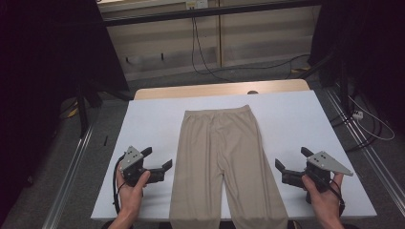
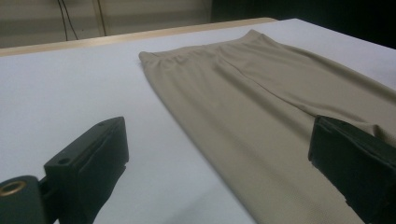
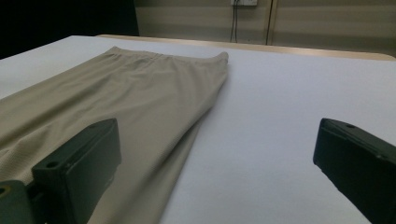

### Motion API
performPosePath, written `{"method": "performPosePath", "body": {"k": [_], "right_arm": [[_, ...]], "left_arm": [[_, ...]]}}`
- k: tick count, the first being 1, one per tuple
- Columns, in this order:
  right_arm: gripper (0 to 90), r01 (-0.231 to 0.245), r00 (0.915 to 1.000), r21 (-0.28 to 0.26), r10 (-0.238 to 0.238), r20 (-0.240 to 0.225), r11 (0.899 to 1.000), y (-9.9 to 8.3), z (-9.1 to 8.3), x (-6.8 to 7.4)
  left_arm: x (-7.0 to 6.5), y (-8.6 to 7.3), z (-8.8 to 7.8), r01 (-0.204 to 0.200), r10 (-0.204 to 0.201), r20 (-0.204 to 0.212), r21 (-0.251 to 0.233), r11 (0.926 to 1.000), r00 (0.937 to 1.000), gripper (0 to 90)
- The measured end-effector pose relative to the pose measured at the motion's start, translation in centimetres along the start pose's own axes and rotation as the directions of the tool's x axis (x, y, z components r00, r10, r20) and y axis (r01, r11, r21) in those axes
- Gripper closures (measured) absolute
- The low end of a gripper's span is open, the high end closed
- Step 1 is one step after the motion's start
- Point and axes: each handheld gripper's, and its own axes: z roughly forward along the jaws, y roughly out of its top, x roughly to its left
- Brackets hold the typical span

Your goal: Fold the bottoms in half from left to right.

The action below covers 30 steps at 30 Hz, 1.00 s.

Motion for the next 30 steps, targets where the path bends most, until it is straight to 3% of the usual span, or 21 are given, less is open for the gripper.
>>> {"method": "performPosePath", "body": {"k": [10, 20, 22, 27, 30], "right_arm": [[0.7, -0.005, 0.9997, 0.006, 0.005, -0.025, 1.0, -0.1, 0.0, 0.1], [0.7, 0.013, 0.9972, 0.022, -0.011, -0.074, 1.0, 0.0, 0.3, 1.2], [0.9, 0.002, 0.9952, 0.019, 0.0, -0.098, 1.0, 0.1, 0.4, 1.8], [1.0, 0.028, 0.9914, 0.031, -0.024, -0.129, 0.999, 0.4, 0.9, 3.3], [1.5, 0.087, 0.9895, 0.054, -0.08, -0.12, 0.995, 0.5, 1.5, 4.7]], "left_arm": [[0.1, 0.0, 0.3, 0.007, -0.007, 0.002, 0.025, 0.9997, 1.0, 5.2], [0.0, 0.0, 0.8, 0.007, -0.009, 0.027, 0.052, 0.9986, 0.9996, 5.3], [-0.1, 0.2, 0.8, -0.007, 0.005, 0.043, 0.063, 0.998, 0.9991, 5.3], [-0.4, 0.4, 1.1, -0.02, 0.014, 0.084, 0.077, 0.9968, 0.9964, 8.0], [-0.7, 0.6, 1.4, -0.047, 0.038, 0.101, 0.088, 0.995, 0.9942, 8.3]]}}
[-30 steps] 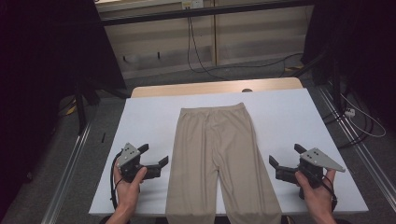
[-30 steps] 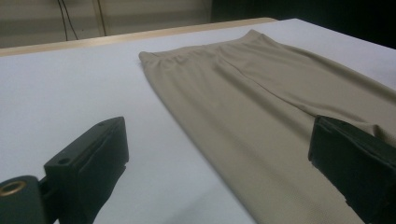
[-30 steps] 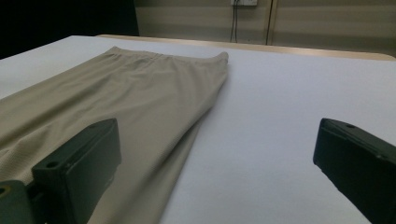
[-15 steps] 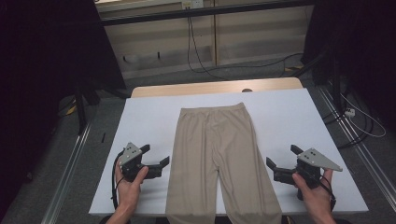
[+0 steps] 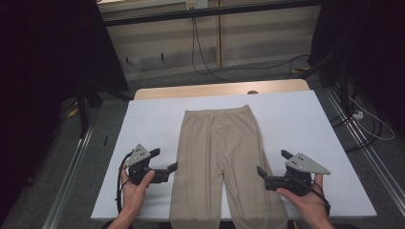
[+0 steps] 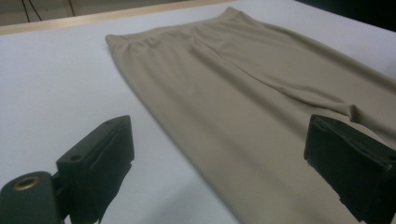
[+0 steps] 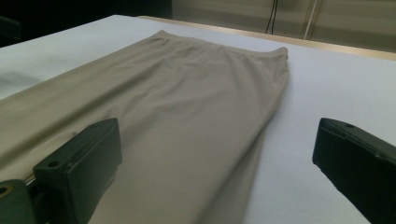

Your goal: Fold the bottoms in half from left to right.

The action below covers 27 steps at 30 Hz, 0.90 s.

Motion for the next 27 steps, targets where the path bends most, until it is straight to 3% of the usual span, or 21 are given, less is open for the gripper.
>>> {"method": "performPosePath", "body": {"k": [2, 3, 4, 5, 6, 9, 11, 14, 15, 16, 17, 19, 23, 24, 25, 27], "right_arm": [[1.5, -0.008, 0.9997, 0.01, 0.008, -0.024, 1.0, 0.1, 0.3, 0.5], [1.7, -0.003, 0.9978, 0.021, 0.004, -0.066, 1.0, 0.3, 0.7, 1.4], [1.7, -0.003, 0.9978, 0.021, 0.004, -0.066, 1.0, 0.3, 0.7, 1.4], [1.8, 0.012, 0.9955, 0.037, -0.008, -0.095, 0.999, 0.3, 1.2, 2.2], [1.8, 0.012, 0.9946, 0.04, -0.008, -0.103, 0.999, 0.3, 1.3, 2.4], [3.0, 0.012, 0.99, 0.075, -0.001, -0.141, 0.997, 0.4, 2.1, 3.5], [3.6, 0.008, 0.986, 0.088, 0.007, -0.167, 0.996, 0.5, 2.6, 4.1], [4.4, 0.036, 0.9825, 0.099, -0.017, -0.186, 0.994, 0.8, 3.3, 5.1], [5.3, 0.038, 0.9793, 0.1, -0.017, -0.202, 0.994, 1.0, 3.6, 5.6], [5.3, 0.038, 0.9793, 0.1, -0.017, -0.202, 0.994, 1.0, 3.6, 5.6], [6.8, 0.042, 0.9747, 0.106, -0.017, -0.223, 0.993, 1.3, 4.0, 6.3], [7.1, 0.034, 0.9654, 0.133, 0.001, -0.261, 0.991, 1.7, 4.4, 6.9], [8.3, 0.06, 0.9548, 0.154, -0.012, -0.297, 0.986, 2.1, 5.3, 8.3], [8.4, 0.063, 0.9519, 0.162, -0.011, -0.306, 0.985, 2.2, 5.5, 8.5], [8.5, 0.071, 0.9479, 0.174, -0.012, -0.318, 0.982, 2.4, 5.8, 9.0], [12.1, 0.087, 0.9378, 0.198, -0.013, -0.347, 0.976, 2.8, 6.3, 9.7]], "left_arm": [[-0.1, 0.1, 0.1, -0.006, 0.006, -0.002, 0.001, 1.0, 1.0, 8.2], [-0.1, 0.4, 0.4, -0.011, 0.011, 0.014, 0.003, 0.9999, 0.9998, 8.3], [-0.1, 0.4, 0.4, -0.011, 0.011, 0.014, 0.003, 0.9999, 0.9998, 8.3], [-0.1, 0.7, 0.7, -0.005, 0.005, 0.068, 0.005, 1.0, 0.9977, 8.3], [0.0, 1.0, 0.9, -0.005, 0.005, 0.074, 0.006, 1.0, 0.9972, 8.3], [0.1, 1.5, 1.2, -0.049, 0.049, 0.039, -0.012, 0.9987, 0.998, 8.3], [0.4, 1.8, 1.6, -0.025, 0.025, 0.051, -0.004, 0.9997, 0.9984, 8.3], [0.7, 2.1, 2.0, -0.007, 0.007, 0.062, 0.001, 1.0, 0.9981, 8.3], [1.1, 2.3, 2.5, 0.028, -0.03, 0.087, 0.034, 0.999, 0.9958, 8.4], [1.1, 2.3, 2.5, 0.028, -0.03, 0.087, 0.034, 0.999, 0.9958, 8.4], [1.5, 2.4, 3.1, 0.04, -0.043, 0.078, 0.035, 0.9986, 0.996, 8.4], [2.0, 2.7, 3.8, -0.001, -0.002, 0.044, 0.05, 0.9987, 0.999, 8.7], [3.0, 3.4, 5.2, 0.035, -0.038, 0.054, 0.061, 0.9975, 0.9978, 9.4], [3.2, 3.7, 5.6, 0.015, -0.018, 0.035, 0.068, 0.9976, 0.9992, 9.4], [3.3, 3.9, 5.9, 0.007, -0.01, 0.038, 0.066, 0.9978, 0.9992, 9.6], [3.6, 4.6, 6.7, -0.016, 0.009, 0.084, 0.079, 0.9968, 0.9965, 9.8]]}}
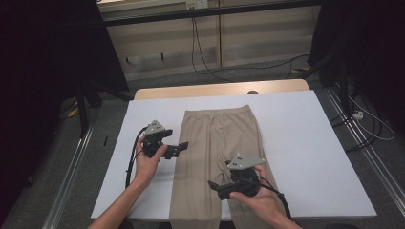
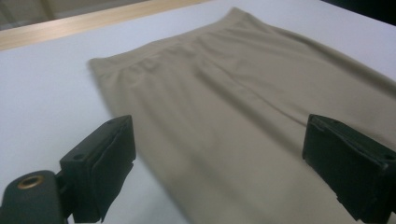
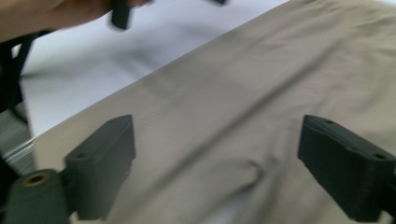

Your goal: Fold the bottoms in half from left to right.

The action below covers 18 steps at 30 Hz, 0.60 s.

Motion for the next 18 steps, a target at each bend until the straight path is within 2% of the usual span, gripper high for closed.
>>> {"method": "performPosePath", "body": {"k": [1, 2, 3, 4, 5, 7, 9, 10, 11, 12, 15, 16, 18], "right_arm": [[13.7, 0.003, 0.9999, 0.016, -0.003, -0.014, 1.0, 0.2, 0.2, 0.2], [14.0, 0.011, 0.9996, 0.033, -0.01, -0.027, 0.999, 0.6, 0.6, 0.5], [14.0, 0.011, 0.9996, 0.033, -0.01, -0.027, 0.999, 0.6, 0.6, 0.5], [16.5, 0.016, 0.9991, 0.039, -0.015, -0.041, 0.999, 1.2, 1.2, 1.1], [16.9, 0.018, 0.999, 0.044, -0.016, -0.042, 0.999, 1.4, 1.4, 1.3], [16.6, 0.02, 0.9987, 0.038, -0.018, -0.048, 0.999, 1.8, 2.0, 1.7], [17.1, 0.013, 0.9984, 0.062, -0.01, -0.056, 0.998, 2.1, 2.7, 2.0], [18.1, 0.018, 0.9969, 0.075, -0.012, -0.078, 0.997, 2.3, 3.3, 2.1], [18.3, 0.02, 0.9966, 0.083, -0.014, -0.081, 0.996, 2.3, 3.6, 2.2], [17.7, 0.022, 0.9967, 0.096, -0.015, -0.08, 0.995, 2.4, 4.0, 2.3], [16.1, 0.033, 0.9977, 0.131, -0.025, -0.063, 0.991, 2.4, 5.3, 2.8], [15.4, 0.031, 0.9971, 0.135, -0.022, -0.073, 0.99, 2.4, 5.7, 3.0], [15.1, 0.015, 0.9957, 0.157, 0.0, -0.093, 0.988, 2.4, 6.6, 3.8]], "left_arm": [[0.0, 0.4, 0.2, -0.011, 0.011, -0.023, 0.013, 0.9999, 0.9997, 9.7], [0.1, 0.8, 0.4, -0.014, 0.014, -0.044, -0.002, 0.9999, 0.999, 9.4], [0.1, 0.8, 0.4, -0.014, 0.014, -0.044, -0.002, 0.9999, 0.999, 9.2], [0.3, 1.4, 0.6, 0.013, -0.014, -0.019, -0.046, 0.9988, 0.9997, 9.3], [0.4, 1.9, 0.9, 0.007, -0.008, -0.032, -0.031, 0.9995, 0.9994, 9.3], [0.8, 2.4, 1.3, -0.011, 0.008, -0.064, -0.041, 0.9991, 0.9979, 9.1], [1.0, 2.5, 1.5, -0.013, 0.01, -0.075, -0.039, 0.9992, 0.9971, 9.1], [1.6, 2.7, 1.8, 0.001, -0.005, -0.085, -0.044, 0.999, 0.9964, 9.1], [1.8, 2.7, 2.0, 0.011, -0.016, -0.099, -0.046, 0.9989, 0.995, 9.1], [2.2, 2.7, 2.2, 0.026, -0.031, -0.094, -0.054, 0.9982, 0.9951, 9.1], [2.9, 2.5, 2.6, 0.041, -0.049, -0.132, -0.068, 0.9968, 0.99, 9.3], [3.0, 2.5, 2.7, 0.045, -0.053, -0.134, -0.067, 0.9967, 0.9895, 9.5], [3.2, 2.3, 2.5, 0.063, -0.071, -0.111, -0.08, 0.9948, 0.9913, 9.1]]}}
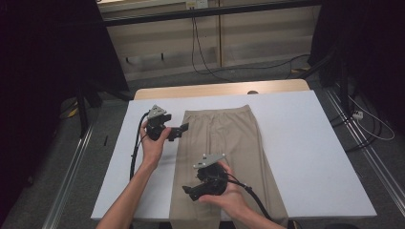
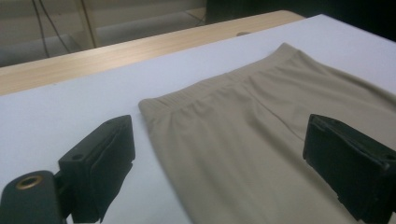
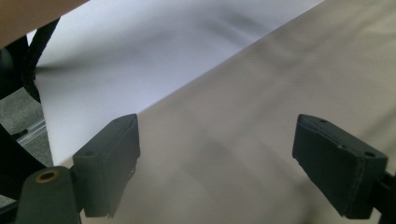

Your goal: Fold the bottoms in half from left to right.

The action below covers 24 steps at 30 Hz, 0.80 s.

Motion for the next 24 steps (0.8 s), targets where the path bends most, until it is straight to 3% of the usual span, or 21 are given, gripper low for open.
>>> {"method": "performPosePath", "body": {"k": [5, 7, 8, 15, 18, 21, 22, 24], "right_arm": [[28.1, 0.039, 0.9985, 0.022, -0.038, -0.038, 0.999, 0.3, 1.7, 2.4], [37.3, 0.061, 0.9964, 0.028, -0.06, -0.061, 0.998, 0.3, 2.2, 3.7], [40.9, 0.084, 0.9947, 0.027, -0.083, -0.061, 0.996, 0.3, 2.5, 4.5], [52.3, 0.123, 0.9921, 0.071, -0.121, -0.035, 0.99, -0.5, 3.2, 7.5], [51.8, 0.14, 0.99, 0.079, -0.139, -0.024, 0.987, -0.9, 3.4, 8.6], [40.5, 0.143, 0.9897, 0.084, -0.141, -0.026, 0.986, -1.0, 3.7, 9.0], [40.0, 0.142, 0.9898, 0.091, -0.141, -0.019, 0.986, -1.0, 3.9, 9.4], [42.5, 0.182, 0.9822, 0.1, -0.185, 0.029, 0.978, -1.2, 4.0, 10.0]], "left_arm": [[-0.1, -0.3, -0.2, -0.016, 0.017, -0.005, 0.028, 0.9995, 0.9999, 7.5], [-0.3, -0.5, -0.1, -0.023, 0.023, -0.005, 0.035, 0.9991, 0.9997, 7.7], [-0.4, -0.6, -0.1, -0.024, 0.024, -0.003, 0.039, 0.9989, 0.9997, 7.6], [-0.2, -0.6, -0.2, -0.024, 0.025, -0.018, 0.041, 0.9989, 0.9995, 7.4], [-0.1, -0.7, -0.2, -0.026, 0.027, -0.022, 0.055, 0.9981, 0.9994, 7.3], [-0.1, -0.9, -0.1, -0.026, 0.027, -0.03, 0.056, 0.9981, 0.9992, 7.3], [-0.2, -0.9, 0.0, -0.023, 0.025, -0.032, 0.057, 0.9981, 0.9992, 7.4], [-0.2, -1.0, 0.1, -0.022, 0.024, -0.036, 0.07, 0.9973, 0.9991, 7.1]]}}
